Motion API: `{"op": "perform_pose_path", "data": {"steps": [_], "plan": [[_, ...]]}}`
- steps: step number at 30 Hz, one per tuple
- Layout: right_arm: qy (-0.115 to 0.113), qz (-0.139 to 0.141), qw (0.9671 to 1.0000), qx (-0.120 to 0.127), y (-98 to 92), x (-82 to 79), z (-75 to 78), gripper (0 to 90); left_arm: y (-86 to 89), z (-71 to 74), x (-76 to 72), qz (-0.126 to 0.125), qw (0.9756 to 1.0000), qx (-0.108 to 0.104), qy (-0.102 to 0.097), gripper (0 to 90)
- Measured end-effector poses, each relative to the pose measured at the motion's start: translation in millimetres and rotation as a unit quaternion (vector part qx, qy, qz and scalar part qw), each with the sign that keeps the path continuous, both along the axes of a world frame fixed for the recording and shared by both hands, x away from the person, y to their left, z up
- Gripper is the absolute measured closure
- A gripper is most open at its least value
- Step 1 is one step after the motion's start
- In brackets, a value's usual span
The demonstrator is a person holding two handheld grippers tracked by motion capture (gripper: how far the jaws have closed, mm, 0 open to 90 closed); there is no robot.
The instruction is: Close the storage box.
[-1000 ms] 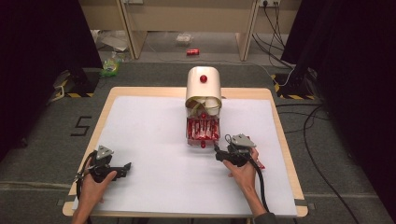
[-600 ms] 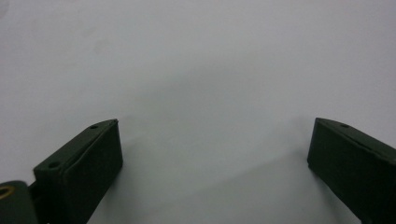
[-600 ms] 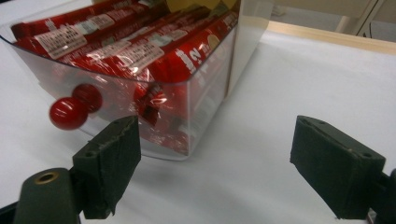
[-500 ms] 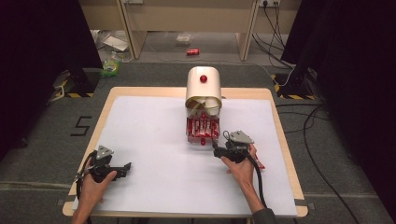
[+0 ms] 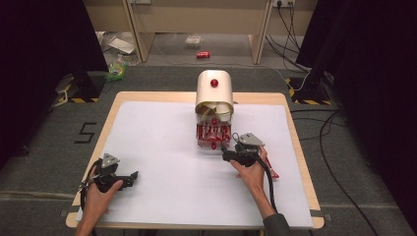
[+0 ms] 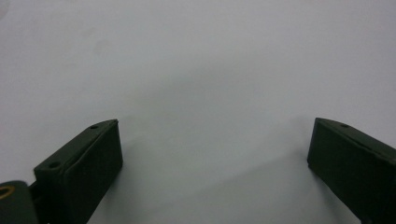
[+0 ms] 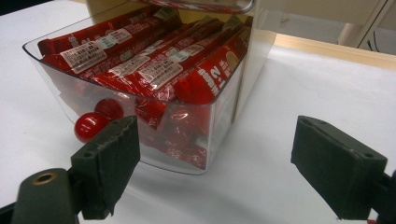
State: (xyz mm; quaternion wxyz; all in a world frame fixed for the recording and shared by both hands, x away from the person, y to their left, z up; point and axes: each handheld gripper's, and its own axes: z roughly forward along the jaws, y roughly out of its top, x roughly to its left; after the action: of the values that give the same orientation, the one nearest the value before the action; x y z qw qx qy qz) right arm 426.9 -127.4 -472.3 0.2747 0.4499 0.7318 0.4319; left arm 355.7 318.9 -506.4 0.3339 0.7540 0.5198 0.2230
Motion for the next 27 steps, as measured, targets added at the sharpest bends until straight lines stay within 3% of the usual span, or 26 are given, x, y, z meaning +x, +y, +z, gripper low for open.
{"op": "perform_pose_path", "data": {"steps": [20, 27], "plan": [[-0.008, -0.006, 0.9999, 0.003, 2.2, 12.2, -2.5, 15.7, -0.4, 0.0, -0.5, 0.000, 1.0000, 0.001, -0.002, 2.7], [-0.001, -0.014, 0.9996, 0.024, 2.6, 20.9, -4.3, 15.7, -0.4, 0.1, -0.5, 0.000, 1.0000, 0.002, -0.002, 2.8]]}}
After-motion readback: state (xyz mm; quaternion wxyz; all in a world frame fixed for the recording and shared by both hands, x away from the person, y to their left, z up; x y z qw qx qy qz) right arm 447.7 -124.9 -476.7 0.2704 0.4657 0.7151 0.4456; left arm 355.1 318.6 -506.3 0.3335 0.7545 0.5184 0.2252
